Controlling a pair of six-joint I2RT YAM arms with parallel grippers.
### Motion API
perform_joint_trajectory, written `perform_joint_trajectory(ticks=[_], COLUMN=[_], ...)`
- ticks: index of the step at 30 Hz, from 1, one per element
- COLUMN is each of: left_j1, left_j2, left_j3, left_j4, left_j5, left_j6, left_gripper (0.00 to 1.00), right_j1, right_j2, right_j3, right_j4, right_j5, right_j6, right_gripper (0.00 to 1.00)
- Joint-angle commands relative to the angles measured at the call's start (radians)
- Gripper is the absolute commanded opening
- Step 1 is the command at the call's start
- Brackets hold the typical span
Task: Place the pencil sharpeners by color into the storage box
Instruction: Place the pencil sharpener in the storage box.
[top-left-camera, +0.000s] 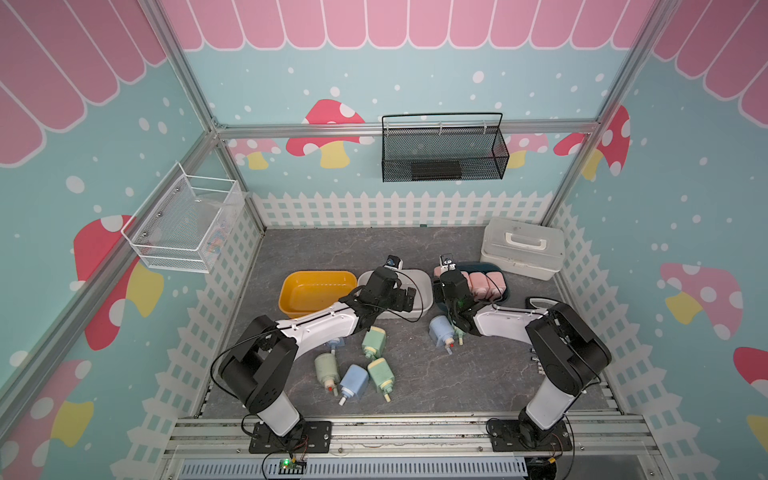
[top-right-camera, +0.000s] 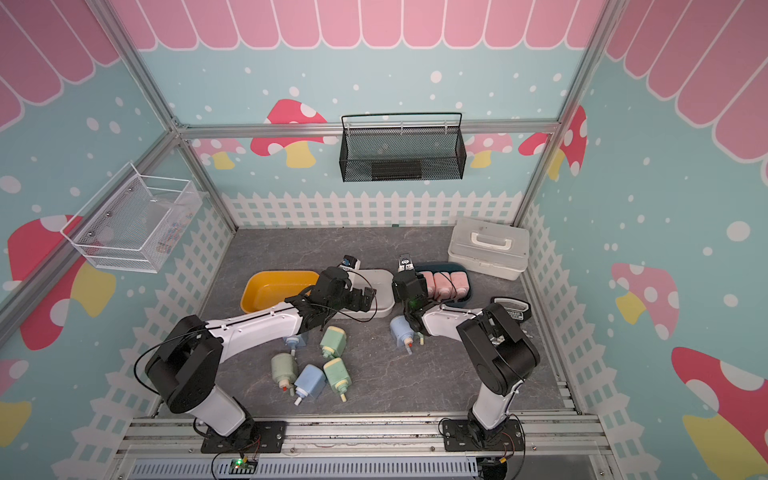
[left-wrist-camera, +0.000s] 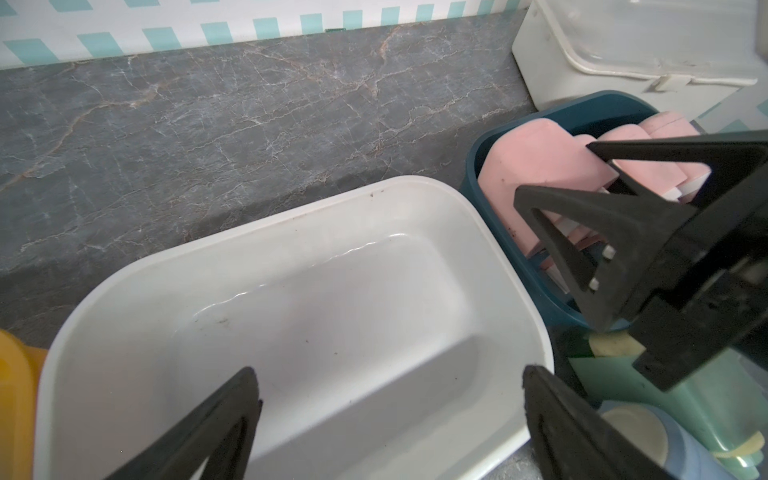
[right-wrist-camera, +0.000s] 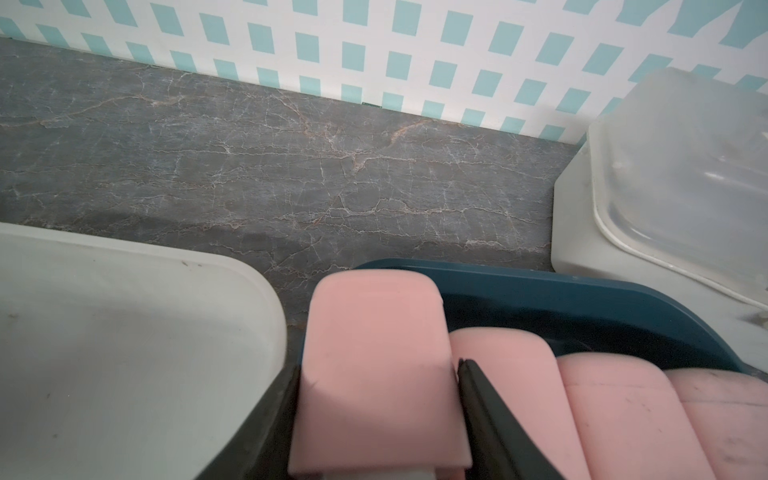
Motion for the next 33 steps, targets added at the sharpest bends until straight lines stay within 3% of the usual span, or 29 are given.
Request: perform_joint_trajectory(ticks=[1, 7, 23, 25, 33], left_j1=[0.005, 0.005, 0.005, 0.005, 0.007], left_j2=[0.014, 0.036, 0.174, 0.196, 0.290], left_j3=[0.030, 0.054, 0.171, 0.189, 0.278], left_j4=[-0.029, -0.051, -0.081, -0.084, -0.095], left_j5=[0.010, 0.010, 0.117, 0.133, 0.220], left_j6=[-0.014, -0.034, -0.174, -0.198, -0.274], left_gripper=[0.99, 0.99, 0.99, 0.99, 0.99], right_j1=[0.003, 0.003, 0.002, 0.002, 0.003], right_j2=[-0.004, -0.028, -0.162, -0.196, -0.407], right_j3=[-0.008, -0.013, -0.027, -0.034, -0.117], right_j4=[0.037, 0.014, -0.084, -0.130, -0.376], right_j5=[-0.002, 0.009, -0.028, -0.026, 0.015], right_j6=[0.024, 0.014, -0.032, -0.039, 0.012], right_gripper=[0.40, 0.57, 0.72, 0.98, 0.99])
